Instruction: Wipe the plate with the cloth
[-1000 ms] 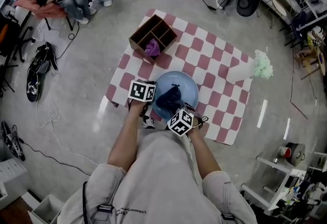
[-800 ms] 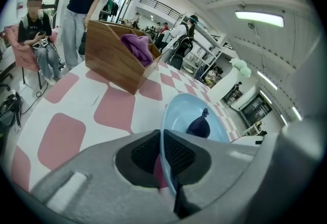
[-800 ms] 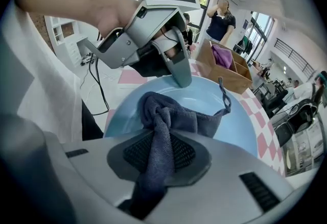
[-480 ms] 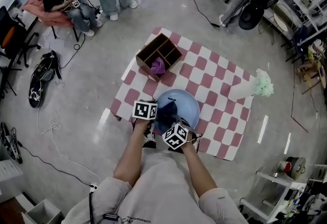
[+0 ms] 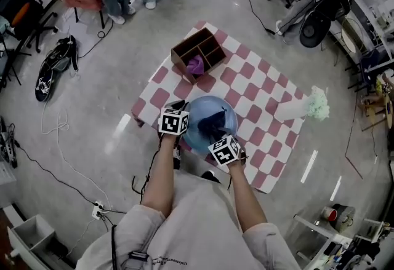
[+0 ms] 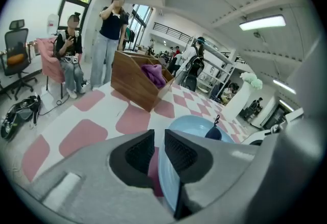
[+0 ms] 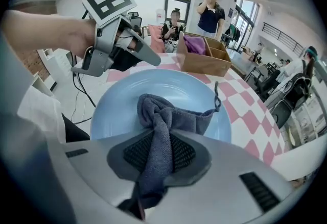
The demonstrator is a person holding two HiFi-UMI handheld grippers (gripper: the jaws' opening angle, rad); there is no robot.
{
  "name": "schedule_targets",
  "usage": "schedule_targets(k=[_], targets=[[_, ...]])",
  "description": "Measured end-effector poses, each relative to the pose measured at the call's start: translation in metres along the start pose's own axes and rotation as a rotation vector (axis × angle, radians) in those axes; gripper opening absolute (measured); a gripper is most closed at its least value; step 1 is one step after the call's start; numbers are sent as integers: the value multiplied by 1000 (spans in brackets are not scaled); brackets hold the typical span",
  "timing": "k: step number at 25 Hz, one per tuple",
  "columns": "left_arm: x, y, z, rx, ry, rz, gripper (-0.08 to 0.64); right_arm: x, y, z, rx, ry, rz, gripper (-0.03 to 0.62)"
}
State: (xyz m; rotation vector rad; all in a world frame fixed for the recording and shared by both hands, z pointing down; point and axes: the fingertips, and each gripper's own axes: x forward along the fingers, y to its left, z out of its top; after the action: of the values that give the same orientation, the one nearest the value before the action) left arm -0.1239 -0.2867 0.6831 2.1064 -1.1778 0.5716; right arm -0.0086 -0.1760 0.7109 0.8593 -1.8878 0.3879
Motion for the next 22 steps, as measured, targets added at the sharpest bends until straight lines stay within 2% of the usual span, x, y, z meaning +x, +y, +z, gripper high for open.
schedule_targets(k=[5, 13, 17, 22], targets=[[-22, -16, -7, 8, -38, 75, 52, -25, -14, -11, 52, -59, -4, 75], [-50, -72, -42, 34, -38, 75, 21, -55, -24, -17, 116, -175, 8, 75], [-71, -99, -58, 1, -79, 57, 11, -73, -24, -27, 160, -229, 26, 75], [-97, -128, -81, 24, -109, 115, 11, -101, -26, -38, 182, -282, 59, 75]])
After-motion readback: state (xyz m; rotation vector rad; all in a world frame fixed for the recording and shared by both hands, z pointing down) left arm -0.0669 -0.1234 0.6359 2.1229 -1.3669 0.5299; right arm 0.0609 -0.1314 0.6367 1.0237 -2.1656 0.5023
